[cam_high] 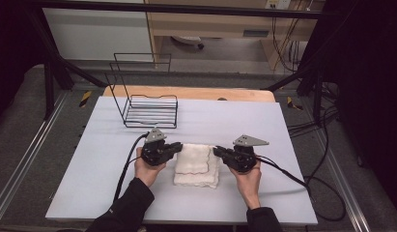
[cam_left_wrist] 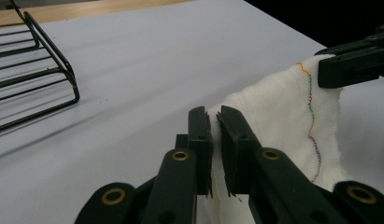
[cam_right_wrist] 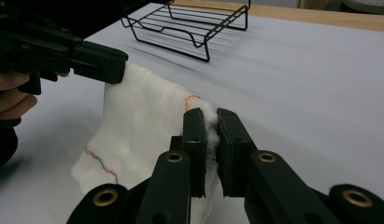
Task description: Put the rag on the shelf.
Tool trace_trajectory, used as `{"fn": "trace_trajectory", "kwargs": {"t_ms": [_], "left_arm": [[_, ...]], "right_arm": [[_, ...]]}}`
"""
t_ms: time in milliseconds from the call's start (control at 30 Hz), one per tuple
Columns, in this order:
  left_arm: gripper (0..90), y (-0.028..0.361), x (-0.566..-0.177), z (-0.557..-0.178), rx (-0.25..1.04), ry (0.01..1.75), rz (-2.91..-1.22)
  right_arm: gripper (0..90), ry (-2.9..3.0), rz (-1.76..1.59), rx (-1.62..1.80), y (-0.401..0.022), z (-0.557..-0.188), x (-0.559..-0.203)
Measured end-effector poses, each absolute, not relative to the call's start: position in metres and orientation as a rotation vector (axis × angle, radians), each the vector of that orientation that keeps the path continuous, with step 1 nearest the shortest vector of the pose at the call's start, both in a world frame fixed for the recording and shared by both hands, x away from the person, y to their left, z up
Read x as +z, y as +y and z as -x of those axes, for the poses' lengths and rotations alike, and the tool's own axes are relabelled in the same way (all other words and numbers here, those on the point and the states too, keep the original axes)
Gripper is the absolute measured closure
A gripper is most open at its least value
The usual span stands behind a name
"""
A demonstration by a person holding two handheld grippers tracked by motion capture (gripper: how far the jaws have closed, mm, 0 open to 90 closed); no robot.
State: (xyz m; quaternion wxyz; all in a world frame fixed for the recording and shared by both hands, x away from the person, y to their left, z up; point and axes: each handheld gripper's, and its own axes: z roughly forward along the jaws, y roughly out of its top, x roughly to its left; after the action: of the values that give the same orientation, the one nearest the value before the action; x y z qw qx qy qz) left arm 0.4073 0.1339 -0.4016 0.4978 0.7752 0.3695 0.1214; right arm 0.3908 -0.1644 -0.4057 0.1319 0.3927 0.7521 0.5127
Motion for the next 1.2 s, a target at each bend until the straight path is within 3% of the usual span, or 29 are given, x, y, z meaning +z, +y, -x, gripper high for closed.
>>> {"fn": "trace_trajectory", "kwargs": {"t_ms": [1200], "left_arm": [[83.0, 0.153, -0.361, -0.38, 0.42, 0.8, -1.671]], "right_arm": [[82.9, 2.011, -0.931, 1.598, -0.156, -0.369, -0.362]]}}
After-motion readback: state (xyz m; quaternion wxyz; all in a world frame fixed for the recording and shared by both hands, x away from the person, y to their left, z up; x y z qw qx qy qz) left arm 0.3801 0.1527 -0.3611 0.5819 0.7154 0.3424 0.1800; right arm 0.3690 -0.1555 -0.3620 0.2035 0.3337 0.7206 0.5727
